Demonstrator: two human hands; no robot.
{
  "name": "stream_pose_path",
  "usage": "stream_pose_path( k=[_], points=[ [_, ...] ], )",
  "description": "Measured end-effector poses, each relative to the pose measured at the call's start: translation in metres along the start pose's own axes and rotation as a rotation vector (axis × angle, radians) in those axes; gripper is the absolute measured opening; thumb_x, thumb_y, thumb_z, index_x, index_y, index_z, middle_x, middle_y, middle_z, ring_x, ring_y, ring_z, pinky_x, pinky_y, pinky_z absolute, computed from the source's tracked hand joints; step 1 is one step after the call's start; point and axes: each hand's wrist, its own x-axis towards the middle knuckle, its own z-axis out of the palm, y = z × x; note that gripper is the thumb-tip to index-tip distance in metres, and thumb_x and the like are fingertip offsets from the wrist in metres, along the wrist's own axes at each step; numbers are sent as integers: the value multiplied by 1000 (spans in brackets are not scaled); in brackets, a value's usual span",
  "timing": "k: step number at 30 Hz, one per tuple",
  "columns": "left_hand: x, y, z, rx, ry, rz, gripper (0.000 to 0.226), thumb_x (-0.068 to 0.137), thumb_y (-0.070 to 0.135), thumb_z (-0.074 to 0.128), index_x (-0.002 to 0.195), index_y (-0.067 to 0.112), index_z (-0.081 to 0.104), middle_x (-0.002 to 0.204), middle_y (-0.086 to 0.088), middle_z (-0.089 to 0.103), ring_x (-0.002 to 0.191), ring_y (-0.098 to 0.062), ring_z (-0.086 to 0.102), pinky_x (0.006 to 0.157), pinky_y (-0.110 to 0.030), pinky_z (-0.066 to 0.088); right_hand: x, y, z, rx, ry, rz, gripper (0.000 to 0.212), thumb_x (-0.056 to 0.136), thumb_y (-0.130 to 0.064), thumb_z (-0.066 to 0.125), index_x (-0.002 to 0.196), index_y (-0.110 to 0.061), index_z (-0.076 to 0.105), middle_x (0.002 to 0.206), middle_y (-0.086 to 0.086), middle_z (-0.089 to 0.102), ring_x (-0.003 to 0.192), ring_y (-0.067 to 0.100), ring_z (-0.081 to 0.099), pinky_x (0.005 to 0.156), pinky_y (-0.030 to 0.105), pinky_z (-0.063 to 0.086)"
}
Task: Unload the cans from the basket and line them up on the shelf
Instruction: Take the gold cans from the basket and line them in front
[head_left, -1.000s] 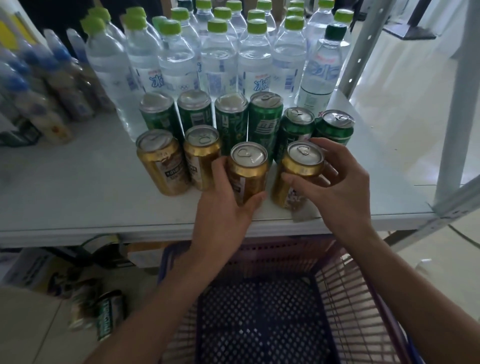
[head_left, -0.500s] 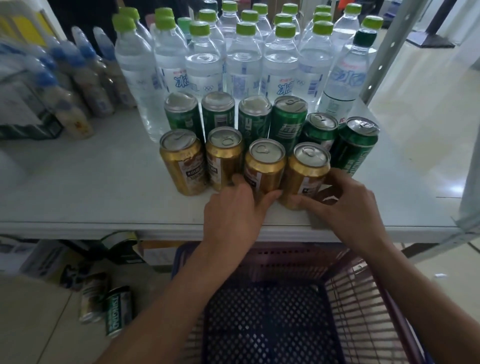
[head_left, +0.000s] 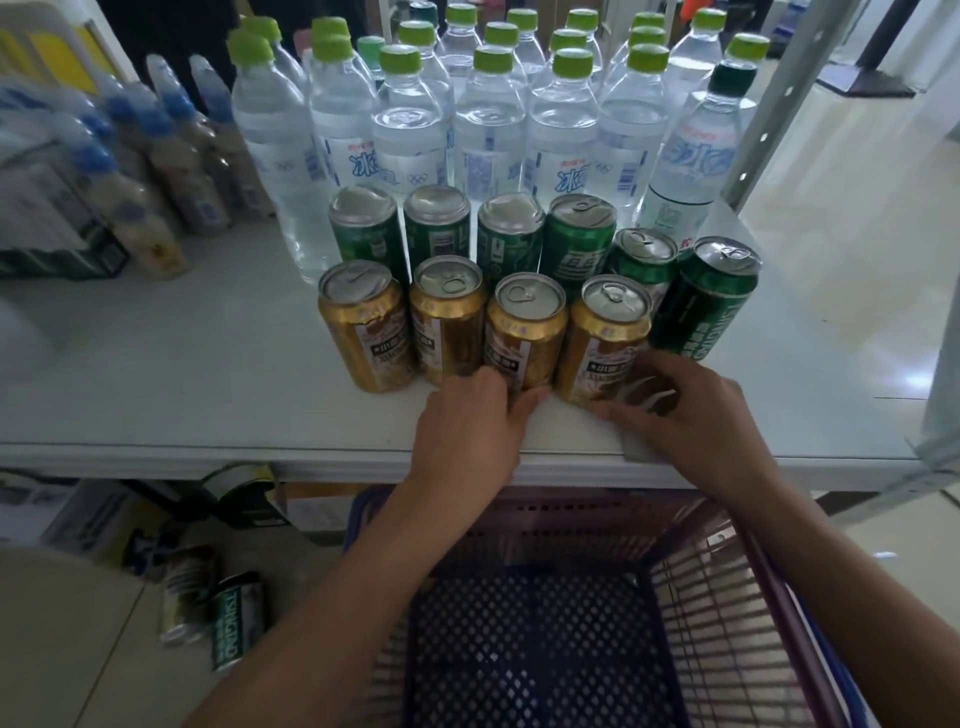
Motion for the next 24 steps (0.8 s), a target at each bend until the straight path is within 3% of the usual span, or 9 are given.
stream_pose_path(
  k=[5,11,17,24],
  points=[
    [-4,1,0,9,-11,15,57,99,54,48,64,11,60,57,-4,67,50,-19,65,62,-39,58,-2,-1,8,-47,61,-53,44,79,-44,83,116,-24,73,92,-13,63,74,-2,54,66,-4,36],
    [-4,0,3,12,-7,1,56,99,55,45,69,11,59,65,-8,67,55,-28,65,61,-43,58,-3,-3,16,-33,142,-58,50,79,-50,80,120,-22,75,98,-12,59,85,9,53,71,-6,31],
    [-5,1,-1,-18,-40,-28,50,100,49,45,74,10,61,67,-8,69,57,-29,67,63,-44,59,0,-6,20,-29,161,-44,50,78,-52,80,117,-22,77,105,-4,70,88,9,55,77,20,38],
    [-6,2,-7,-23,-57,-40,45,101,43,48,76,9,63,67,-8,70,55,-24,68,64,-43,59,0,-4,20,-26,171,-55,52,77,-53,80,117,-20,77,100,-11,65,87,8,56,77,21,39]
  ],
)
